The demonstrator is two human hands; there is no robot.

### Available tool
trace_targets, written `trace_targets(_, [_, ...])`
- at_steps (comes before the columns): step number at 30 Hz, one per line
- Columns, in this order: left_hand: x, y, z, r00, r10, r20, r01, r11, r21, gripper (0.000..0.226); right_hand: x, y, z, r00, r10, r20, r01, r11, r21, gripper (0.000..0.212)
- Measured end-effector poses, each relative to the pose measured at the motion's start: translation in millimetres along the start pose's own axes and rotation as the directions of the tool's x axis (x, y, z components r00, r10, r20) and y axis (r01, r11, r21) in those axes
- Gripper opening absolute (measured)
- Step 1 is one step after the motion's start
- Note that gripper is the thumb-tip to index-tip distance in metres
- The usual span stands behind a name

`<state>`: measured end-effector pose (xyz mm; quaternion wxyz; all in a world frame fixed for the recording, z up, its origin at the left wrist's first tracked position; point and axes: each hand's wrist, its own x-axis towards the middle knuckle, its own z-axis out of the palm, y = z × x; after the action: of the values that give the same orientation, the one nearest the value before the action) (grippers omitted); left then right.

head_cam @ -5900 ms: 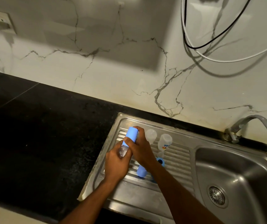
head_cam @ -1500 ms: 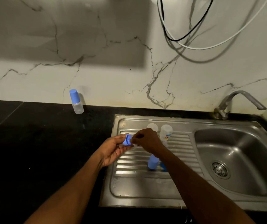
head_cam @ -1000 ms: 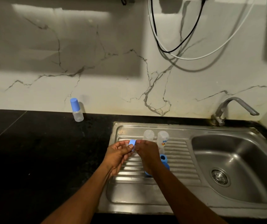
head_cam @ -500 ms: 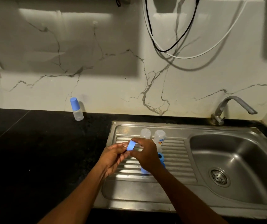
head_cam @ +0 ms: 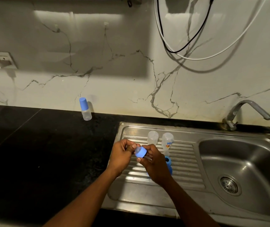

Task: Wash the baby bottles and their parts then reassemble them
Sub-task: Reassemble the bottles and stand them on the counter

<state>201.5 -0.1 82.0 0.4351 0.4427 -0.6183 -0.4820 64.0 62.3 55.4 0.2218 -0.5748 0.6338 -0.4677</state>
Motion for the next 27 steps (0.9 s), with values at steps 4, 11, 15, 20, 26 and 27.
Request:
trace_targets(4, [-1, 3, 6, 0.991, 0.132, 0.000, -0.130, 0.978, 0.162, 0.014, 3, -5, -5, 0.998, -0.007, -0.059, 0.006, 1.000, -0.014, 0.023])
trace_targets(11, [-3, 5, 14, 0.996, 0.056, -0.063, -0.058, 0.998, -0.036, 0.012, 2, 3, -8, 0.998, 0.034, -0.054, -0.032, 0.999, 0.042, 0.031])
trace_targets(15, [3, -4, 10, 0.998, 0.017, 0.054, -0.015, 0.999, -0.031, 0.014, 1, 13, -17, 0.991, 0.106, 0.085, -0.114, 0.989, 0.094, 0.034])
trace_targets(20, [6, -3, 24, 1.000, -0.020, 0.008, 0.021, 0.994, -0.110, 0.014, 4, 13, -21, 0.984, 0.177, 0.023, -0.178, 0.964, 0.199, 0.030])
trace_targets(26, [14, -10, 32, 0.994, 0.056, 0.095, -0.053, 0.998, -0.034, 0.010, 6, 28, -16, 0.968, 0.250, 0.032, -0.250, 0.941, 0.226, 0.029])
trace_targets(27, [20, -11, 33, 0.989, 0.046, 0.140, -0.044, 0.999, -0.011, 0.010, 10, 29, -18, 0.965, 0.262, 0.028, -0.262, 0.944, 0.200, 0.029])
